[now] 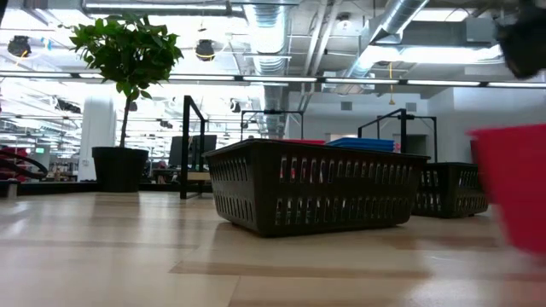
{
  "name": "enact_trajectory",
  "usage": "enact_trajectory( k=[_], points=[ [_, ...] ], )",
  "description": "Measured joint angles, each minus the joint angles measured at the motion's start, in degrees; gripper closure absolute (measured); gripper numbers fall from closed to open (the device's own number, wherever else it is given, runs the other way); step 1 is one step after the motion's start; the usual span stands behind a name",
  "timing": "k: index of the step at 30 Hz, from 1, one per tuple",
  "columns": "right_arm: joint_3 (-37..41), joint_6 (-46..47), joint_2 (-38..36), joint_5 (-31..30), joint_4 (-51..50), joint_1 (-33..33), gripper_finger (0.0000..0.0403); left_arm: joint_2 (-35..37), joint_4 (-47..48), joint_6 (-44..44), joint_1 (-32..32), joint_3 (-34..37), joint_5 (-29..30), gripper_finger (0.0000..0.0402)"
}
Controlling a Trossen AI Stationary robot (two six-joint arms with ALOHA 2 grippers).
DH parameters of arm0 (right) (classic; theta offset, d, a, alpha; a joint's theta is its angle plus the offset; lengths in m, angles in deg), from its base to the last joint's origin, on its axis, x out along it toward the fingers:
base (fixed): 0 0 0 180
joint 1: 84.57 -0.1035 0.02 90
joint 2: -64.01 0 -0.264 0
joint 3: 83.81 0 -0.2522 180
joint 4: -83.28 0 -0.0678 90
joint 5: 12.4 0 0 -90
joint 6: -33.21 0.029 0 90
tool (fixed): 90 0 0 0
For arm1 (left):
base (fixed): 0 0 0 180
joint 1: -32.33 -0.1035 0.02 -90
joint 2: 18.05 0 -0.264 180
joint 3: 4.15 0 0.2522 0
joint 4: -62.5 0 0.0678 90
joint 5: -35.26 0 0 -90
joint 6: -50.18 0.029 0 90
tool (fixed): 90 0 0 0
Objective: Stack baskets on shelf by color
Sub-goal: Stack the red bin on the top of the red bin on the shelf
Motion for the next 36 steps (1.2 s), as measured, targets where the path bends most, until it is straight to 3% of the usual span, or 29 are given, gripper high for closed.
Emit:
enact_trajectory(
  k=[5, 10, 15, 20, 23, 28, 33, 36],
  points=[
    [-5.41, -0.08, -4.00, -11.17, -10.80, 1.55, 0.0391, 3.21, -4.08, -6.83, 1.24, 0.00, 11.21, 0.0301],
    [-13.09, -0.01, -6.33, -23.83, -23.34, 2.03, 0.0395, 3.48, -3.50, -14.20, 1.41, 1.25, 18.63, 0.0301],
    [-17.68, 0.02, -6.47, -35.91, -31.36, 4.19, 0.0386, 3.87, -7.67, -24.44, 1.40, 12.75, 34.06, 0.0301],
    [-17.80, -2.49, -6.41, -42.34, -32.18, 7.97, 0.0386, 8.34, -13.03, -37.57, 1.65, 26.92, 45.99, 0.0296],
    [-17.80, -4.35, -6.39, -45.80, -32.19, 10.53, 0.0393, 13.24, -19.22, -42.78, 1.81, 35.91, 47.57, 0.0287],
    [-17.80, -6.33, -6.39, -51.34, -31.75, 14.97, 0.0382, 23.73, -38.30, -43.36, 1.35, 51.67, 45.86, 0.0263],
    [-17.80, -11.06, -6.39, -53.09, -28.35, 19.47, 0.0369, 32.37, -60.20, -38.41, -1.24, 66.10, 43.53, 0.0223],
    [-17.80, -16.02, -6.37, -54.37, -23.74, 21.67, 0.0374, 34.37, -72.99, -34.07, -3.28, 72.59, 38.55, 0.0200]
  ],
)
